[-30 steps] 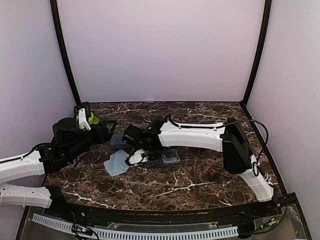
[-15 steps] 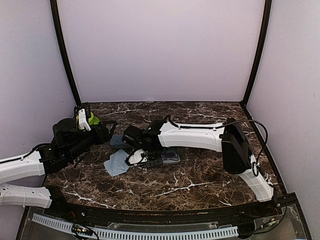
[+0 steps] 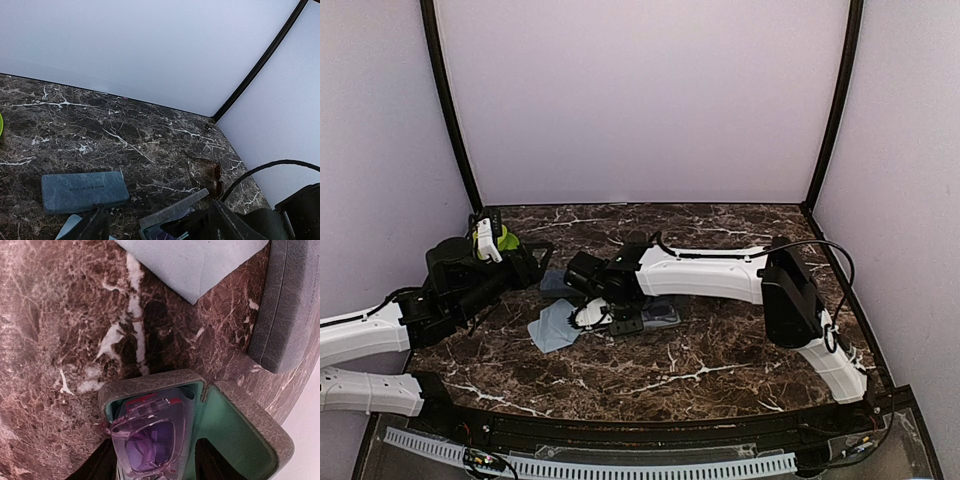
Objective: Organize the sunglasses
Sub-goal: Place the sunglasses in the sunglasses case.
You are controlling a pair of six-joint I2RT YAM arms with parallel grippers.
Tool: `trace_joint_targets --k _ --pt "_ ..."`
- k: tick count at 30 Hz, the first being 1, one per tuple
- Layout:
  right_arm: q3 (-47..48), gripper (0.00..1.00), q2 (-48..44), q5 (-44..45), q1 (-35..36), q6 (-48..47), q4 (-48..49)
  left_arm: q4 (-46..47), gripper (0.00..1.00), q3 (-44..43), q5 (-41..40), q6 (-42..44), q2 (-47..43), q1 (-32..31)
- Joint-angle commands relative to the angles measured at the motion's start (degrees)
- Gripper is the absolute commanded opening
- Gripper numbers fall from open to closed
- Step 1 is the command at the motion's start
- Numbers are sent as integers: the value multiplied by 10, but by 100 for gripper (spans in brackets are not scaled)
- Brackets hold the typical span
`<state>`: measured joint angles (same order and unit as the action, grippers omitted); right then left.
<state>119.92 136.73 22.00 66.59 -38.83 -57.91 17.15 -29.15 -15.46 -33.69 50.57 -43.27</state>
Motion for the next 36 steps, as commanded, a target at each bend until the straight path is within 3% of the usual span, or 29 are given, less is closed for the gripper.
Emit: trace_joint_targets --k 1,36 --pt "-18 54 -20 6 -2 24 26 18 70 8 5 -1 0 3" --pt "-62 52 -54 0 -10 56 76 32 70 10 22 -13 23 3"
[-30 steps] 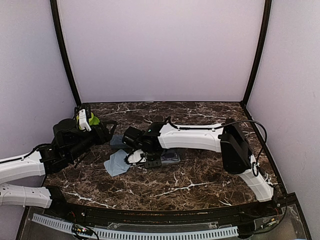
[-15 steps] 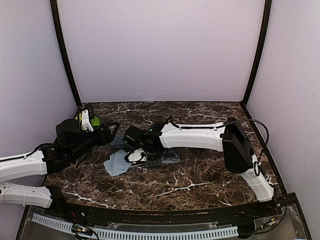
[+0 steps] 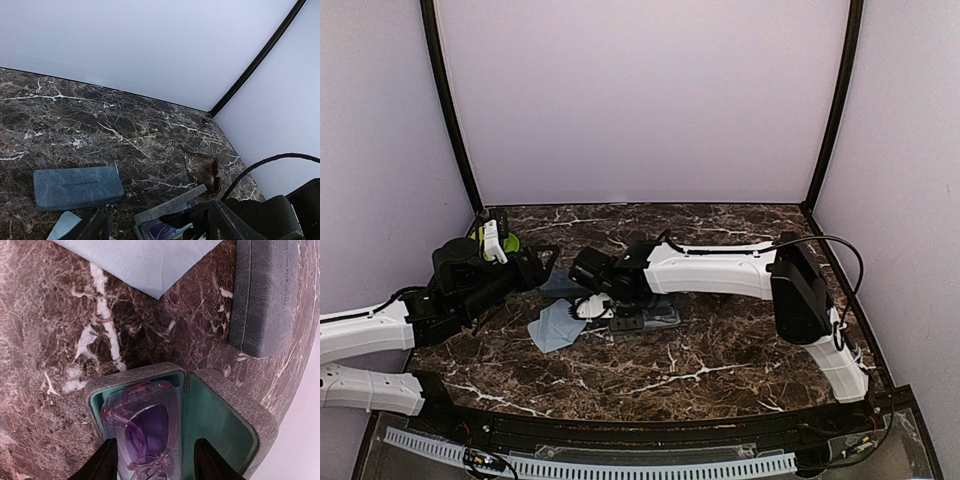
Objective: Organize the sunglasses
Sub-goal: Place the sunglasses in the sunglasses case.
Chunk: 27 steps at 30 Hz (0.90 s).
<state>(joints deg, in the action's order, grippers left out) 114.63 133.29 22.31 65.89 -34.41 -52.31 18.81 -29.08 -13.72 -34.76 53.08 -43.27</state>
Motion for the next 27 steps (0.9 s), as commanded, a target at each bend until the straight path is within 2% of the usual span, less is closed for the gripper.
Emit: trace_joint_targets --k 1,12,22,27 --pt "-10 52 -19 -3 -4 12 22 16 70 10 4 -2 -2 3" --pt "-35 54 -44 -12 -3 23 26 11 70 6 1 8 5 3" --pt "-168 57 -182 -106 -8 52 102 -1 71 -10 1 22 26 5" --pt "-266 61 -285 -147 -50 111 167 -9 72 -40 24 41 68 8"
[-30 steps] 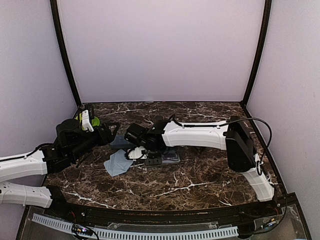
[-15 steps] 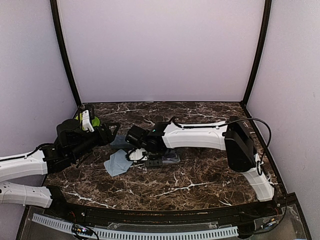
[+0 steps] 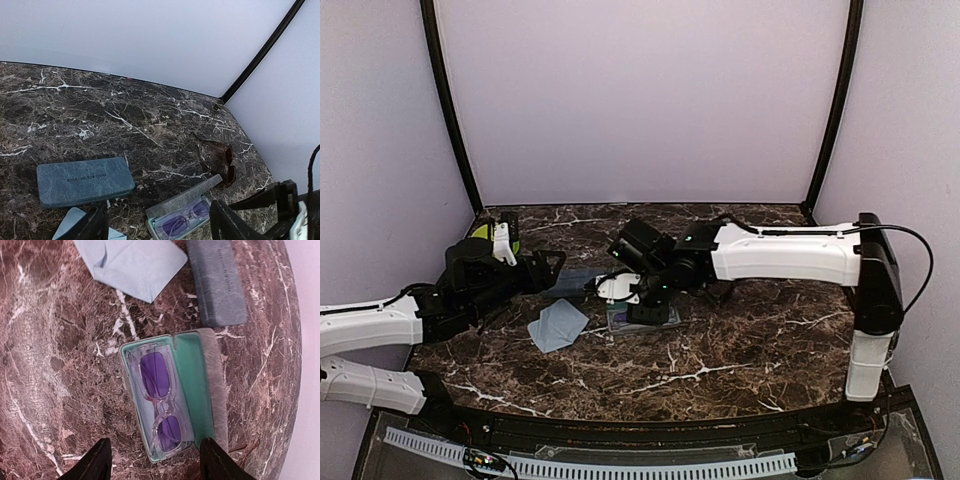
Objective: Organize the sunglasses
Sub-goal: Place the sunglasses in the sunglasses case, then close the case with sunglasses at the center of the board.
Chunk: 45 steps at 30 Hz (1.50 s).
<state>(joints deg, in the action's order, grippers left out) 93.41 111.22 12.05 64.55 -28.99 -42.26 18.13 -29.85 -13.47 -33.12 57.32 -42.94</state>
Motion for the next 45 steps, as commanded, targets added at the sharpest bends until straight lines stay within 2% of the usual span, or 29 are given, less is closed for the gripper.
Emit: trace_joint_targets --k 1,5,10,15,22,24,31,39,45 --pt "-70 63 -84 -49 -50 72 79 1 72 -38 29 31 39 5" --pt "-109 67 -134 -78 -104 134 116 11 72 -79 74 72 101 4" --pt "-154 68 -150 -120 -162 225 164 16 72 -136 119 94 194 5" --pt "-177 62 -136 -187 -221 298 215 18 71 -190 164 97 273 5" --pt "-186 56 -96 -292 -275 376 280 -2 62 -257 237 49 360 6" --pt "-188 56 -90 -316 -280 383 281 -12 61 -275 260 40 384 6" --pt "-265 59 -122 -315 -287 419 301 -52 60 -328 306 70 432 6" --pt "-380 49 -180 -319 -287 483 346 -53 55 -346 323 80 461 6" --pt "-417 41 -174 -337 -277 516 389 -52 53 -350 326 91 472 6"
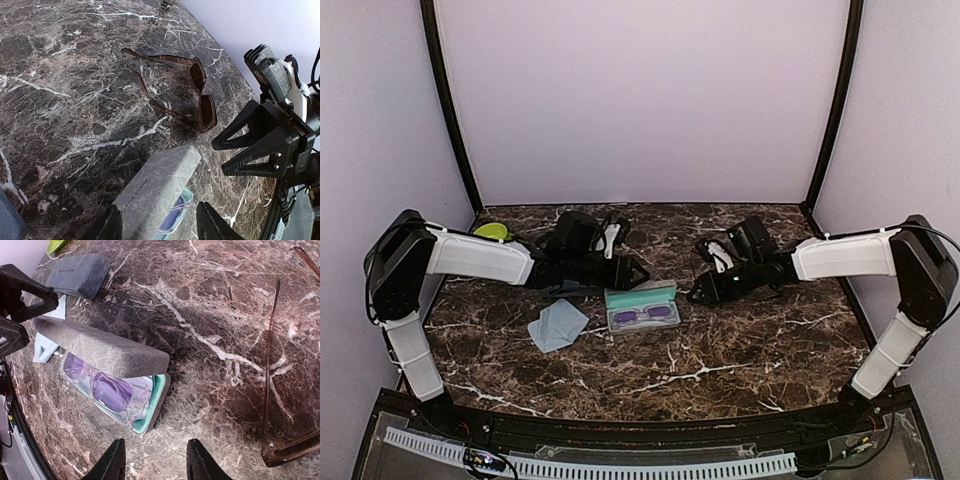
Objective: Organize the sunglasses
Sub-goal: Close the case with sunglasses at the center of the board.
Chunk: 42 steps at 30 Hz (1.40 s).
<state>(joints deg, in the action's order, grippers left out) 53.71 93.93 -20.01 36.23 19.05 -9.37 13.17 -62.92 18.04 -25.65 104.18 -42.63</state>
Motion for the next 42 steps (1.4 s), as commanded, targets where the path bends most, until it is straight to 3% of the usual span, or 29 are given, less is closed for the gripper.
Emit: trace_joint_targets --k 1,13,42 --pt "-23 40 4 -20 9 42 68 -2 53 -19 11 17 4 2" --pt "12 30 85 -2 41 59 73 -3 53 -21 2 29 0 2" --pt "29 9 106 31 60 55 48 -11 53 -42 0 47 15 1"
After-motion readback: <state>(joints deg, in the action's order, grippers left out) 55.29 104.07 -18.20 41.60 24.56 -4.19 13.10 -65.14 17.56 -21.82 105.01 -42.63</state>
